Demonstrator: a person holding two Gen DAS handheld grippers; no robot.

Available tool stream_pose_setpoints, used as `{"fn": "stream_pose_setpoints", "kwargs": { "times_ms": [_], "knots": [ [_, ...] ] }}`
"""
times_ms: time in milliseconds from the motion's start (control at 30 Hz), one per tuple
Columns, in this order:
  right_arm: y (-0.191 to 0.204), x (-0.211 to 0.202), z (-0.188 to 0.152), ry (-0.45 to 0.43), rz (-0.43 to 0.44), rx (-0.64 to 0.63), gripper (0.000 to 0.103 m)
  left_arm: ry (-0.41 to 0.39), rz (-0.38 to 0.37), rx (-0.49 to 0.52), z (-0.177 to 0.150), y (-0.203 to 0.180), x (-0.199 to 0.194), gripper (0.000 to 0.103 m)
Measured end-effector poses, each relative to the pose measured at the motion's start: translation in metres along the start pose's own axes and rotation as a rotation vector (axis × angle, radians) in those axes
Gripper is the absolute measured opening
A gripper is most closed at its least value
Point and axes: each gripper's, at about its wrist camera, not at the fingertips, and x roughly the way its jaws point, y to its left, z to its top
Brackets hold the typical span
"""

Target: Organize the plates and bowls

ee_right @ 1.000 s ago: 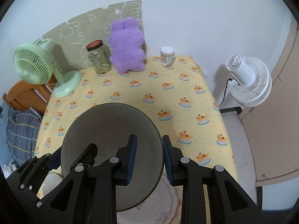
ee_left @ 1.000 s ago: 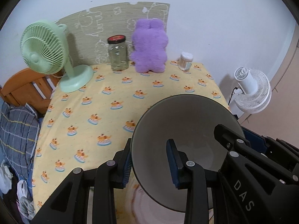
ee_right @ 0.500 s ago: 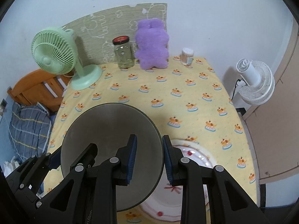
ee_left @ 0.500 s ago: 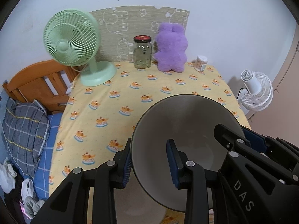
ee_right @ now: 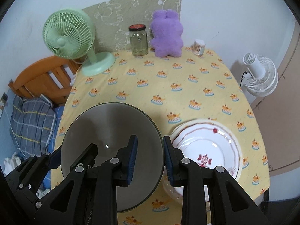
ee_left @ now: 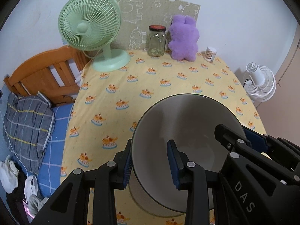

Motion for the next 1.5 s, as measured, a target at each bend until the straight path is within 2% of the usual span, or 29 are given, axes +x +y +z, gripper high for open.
{"fn": "stream_pose_setpoints", "kwargs": {
  "times_ms": [700, 967, 1367, 1500],
  "knots": [
    [0.024, 0.039, -0.039, 0.141, -0.025, -0.043, 0.031, 0.14, -0.024, -0.046, -0.043, 0.027, 0.034, 0.032],
    [0.027, 0.046, -0.036, 0.143, -0.05, -0.074, 0.033, 0.157, -0.054, -0.068, -0.043, 0.027, 0.042, 0.033],
    [0.024, 0.061, -0.042, 0.162, -0.053, -0.089, 0.033, 0.16, -0.039, -0.019, -0.047, 0.023, 0.051, 0.033],
    [0.022, 0.06, -0.044, 0.158, -0.045, -0.075, 0.034, 0.16, -0.078, -0.031, -0.048, 0.026, 0.049, 0.046]
  ]
}}
